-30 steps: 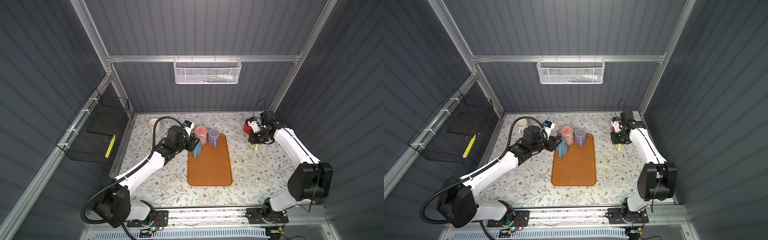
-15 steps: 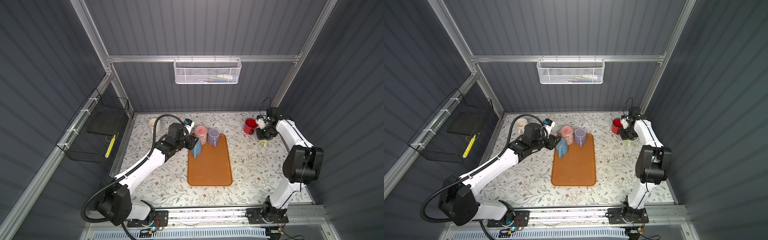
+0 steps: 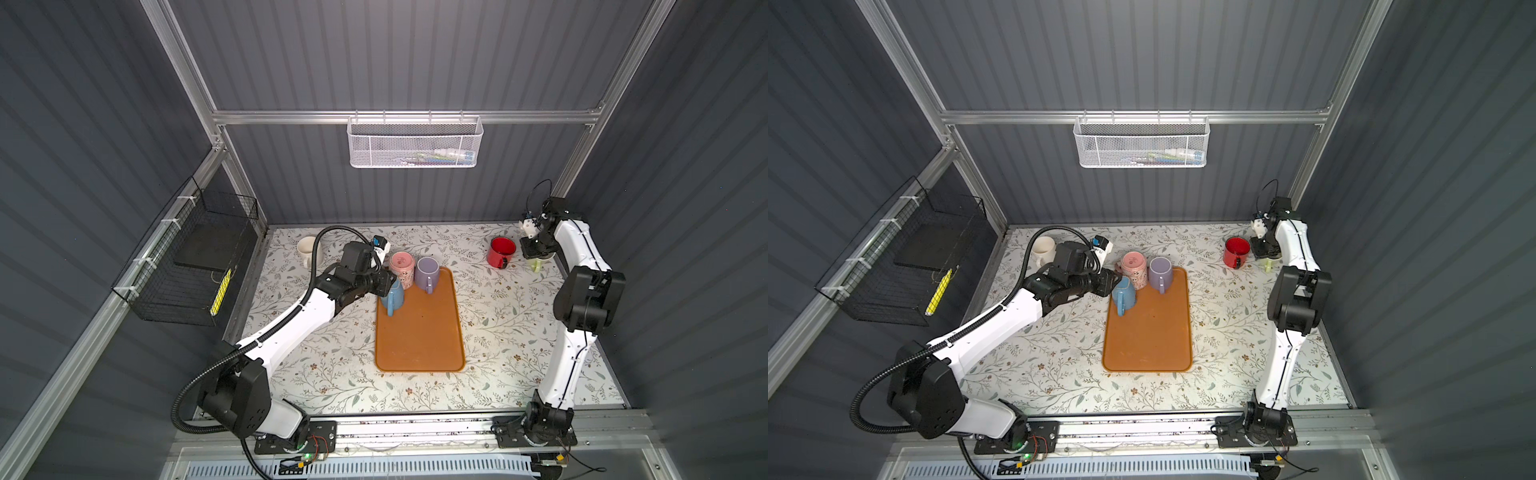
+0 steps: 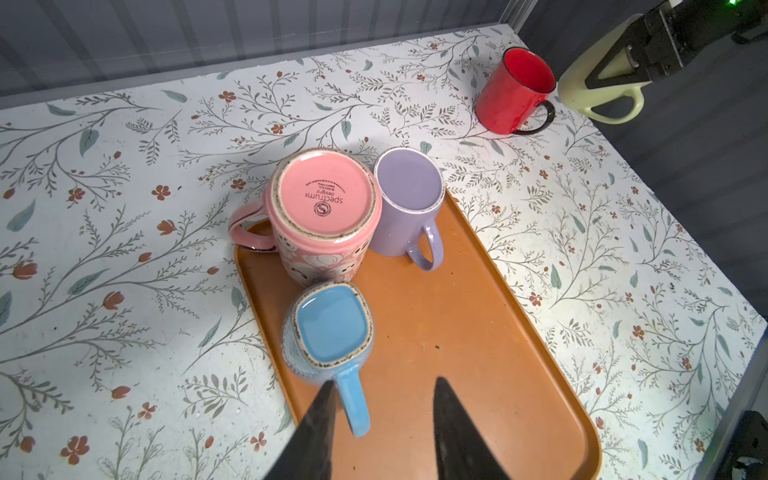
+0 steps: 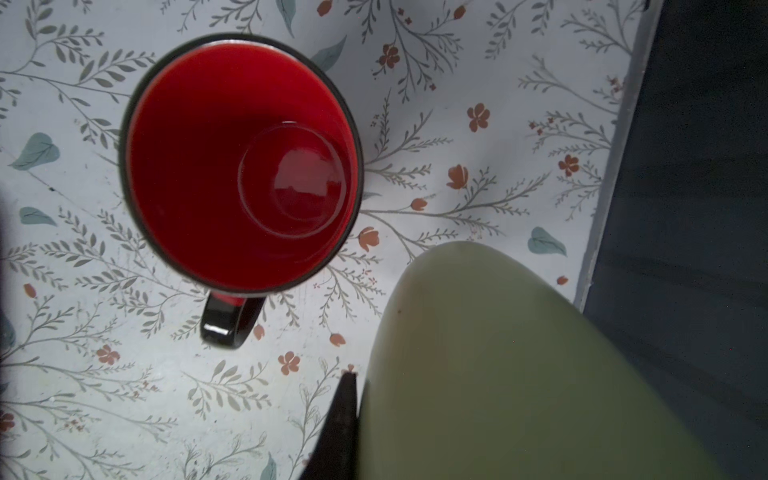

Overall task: Turn the mug right side up
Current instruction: 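Carry the lime-green mug with the right gripper beside the red mug, turning it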

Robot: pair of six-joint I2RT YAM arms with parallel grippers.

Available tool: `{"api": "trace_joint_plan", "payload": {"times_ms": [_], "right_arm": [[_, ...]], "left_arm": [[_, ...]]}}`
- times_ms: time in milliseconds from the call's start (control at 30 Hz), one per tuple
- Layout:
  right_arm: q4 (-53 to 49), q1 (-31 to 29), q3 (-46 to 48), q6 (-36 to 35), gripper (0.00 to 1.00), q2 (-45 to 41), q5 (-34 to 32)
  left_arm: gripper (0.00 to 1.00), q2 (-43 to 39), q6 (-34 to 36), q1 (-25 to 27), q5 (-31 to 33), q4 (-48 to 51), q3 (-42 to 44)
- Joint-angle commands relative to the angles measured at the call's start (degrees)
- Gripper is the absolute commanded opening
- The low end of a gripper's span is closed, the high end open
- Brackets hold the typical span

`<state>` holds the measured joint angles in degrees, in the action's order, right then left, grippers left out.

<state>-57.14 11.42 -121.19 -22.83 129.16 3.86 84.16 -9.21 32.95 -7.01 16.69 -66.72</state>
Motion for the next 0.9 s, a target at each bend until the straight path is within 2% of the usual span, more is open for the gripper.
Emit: {"api": "trace_joint_plan", "payload": {"times_ms": [0,233,500,867], "right_arm": [[-3.58,-0.07,-7.0,-2.55,0.0,3.93,1.6],[-5.6,0.0,-16.34,-2.93,0.0,10.67,1.77],[-5.3,-0.1,-16.45,-2.6,0.0,11.88,3.51],[-5.35,-0.17,-17.45,-2.87,0.0,12.99,1.73]], "left_arm": [[0.39,1.31,0.05,0.01,1.27,2.59,-2.47],[0.38,3.1,0.03,0.01,1.22,2.71,-2.58],[0.38,3.87,0.29,0.01,0.81,2.19,-2.98],[0.38,3.38,0.0,0.01,0.69,2.16,-2.98]]}}
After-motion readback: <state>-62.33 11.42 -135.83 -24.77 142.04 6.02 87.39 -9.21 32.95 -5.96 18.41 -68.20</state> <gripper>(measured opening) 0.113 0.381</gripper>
